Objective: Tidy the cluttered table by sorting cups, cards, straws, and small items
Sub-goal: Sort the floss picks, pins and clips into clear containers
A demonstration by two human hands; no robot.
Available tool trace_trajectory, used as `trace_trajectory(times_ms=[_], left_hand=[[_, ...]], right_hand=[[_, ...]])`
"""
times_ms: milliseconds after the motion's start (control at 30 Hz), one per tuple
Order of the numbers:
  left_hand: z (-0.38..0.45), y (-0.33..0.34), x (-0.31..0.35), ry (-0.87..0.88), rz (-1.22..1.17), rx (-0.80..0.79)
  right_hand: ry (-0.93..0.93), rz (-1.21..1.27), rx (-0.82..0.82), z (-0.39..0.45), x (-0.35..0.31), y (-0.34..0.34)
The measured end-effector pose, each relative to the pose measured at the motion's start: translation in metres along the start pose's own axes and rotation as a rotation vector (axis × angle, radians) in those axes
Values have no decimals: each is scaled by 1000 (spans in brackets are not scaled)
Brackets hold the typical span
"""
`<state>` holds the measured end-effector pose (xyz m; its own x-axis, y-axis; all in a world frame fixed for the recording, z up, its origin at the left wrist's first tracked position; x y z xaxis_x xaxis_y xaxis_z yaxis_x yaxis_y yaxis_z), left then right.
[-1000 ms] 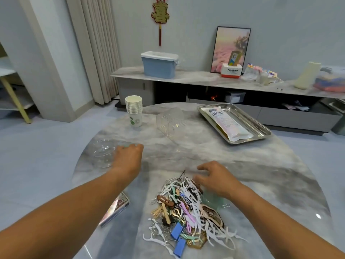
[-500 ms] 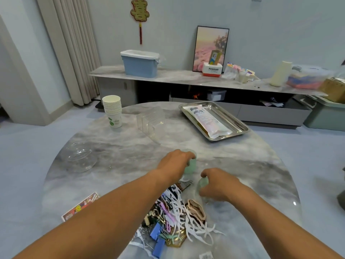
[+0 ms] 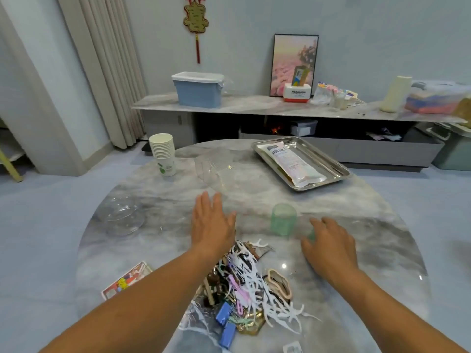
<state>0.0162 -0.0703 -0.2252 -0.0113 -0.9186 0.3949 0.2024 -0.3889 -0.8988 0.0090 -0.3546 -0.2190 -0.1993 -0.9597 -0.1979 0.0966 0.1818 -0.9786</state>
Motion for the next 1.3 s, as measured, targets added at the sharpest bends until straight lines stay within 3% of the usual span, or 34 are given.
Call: trace_trajectory(times_ms=[100,200,333,467,633,700,767,900,1133,1300], left_hand=[[-25,-2,-78,-329,59,-85],[-40,3,-113,-400,65,-165],[-40,21,-87,-180,45,-269],[-65,38,-28,113,-165,-405],[-98,29,-4,245,-353,-439],[-110,17,-1,301,-283,-382],[-134,7,11,472,-128,-380],[-186,8,31,813,72,-463],[-158,18,9,572,117,-266],[-153,12,2,526,87,-205]], right_hand=[[-110,147,114,-15,-33,-9],[-215,281,98,-30,-64,-7],[-280,390,6,-37,-82,3],[-302,444,-63,-47,-85,9],[-364,433,-51,-67,-88,0],[-412,402,-53,-76,-90,-6],[-471,371,-84,-89,-90,-12],[-574,184,-290,-129,-86,-5],[-593,-184,-446,-180,-64,26],[-448,-181,-449,-181,-53,30]])
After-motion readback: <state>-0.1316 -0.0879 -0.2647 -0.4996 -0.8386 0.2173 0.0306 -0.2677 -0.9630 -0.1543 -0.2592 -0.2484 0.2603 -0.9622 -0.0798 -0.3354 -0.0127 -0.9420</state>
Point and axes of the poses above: each hand's wrist, its own z-axis towards the middle knuckle, its own y-axis out of the palm, x = y × z, the point moved 10 cm from there along z, towards the middle knuckle, and after that the axes turned 8 degrees about y, right-handed, at the moved point
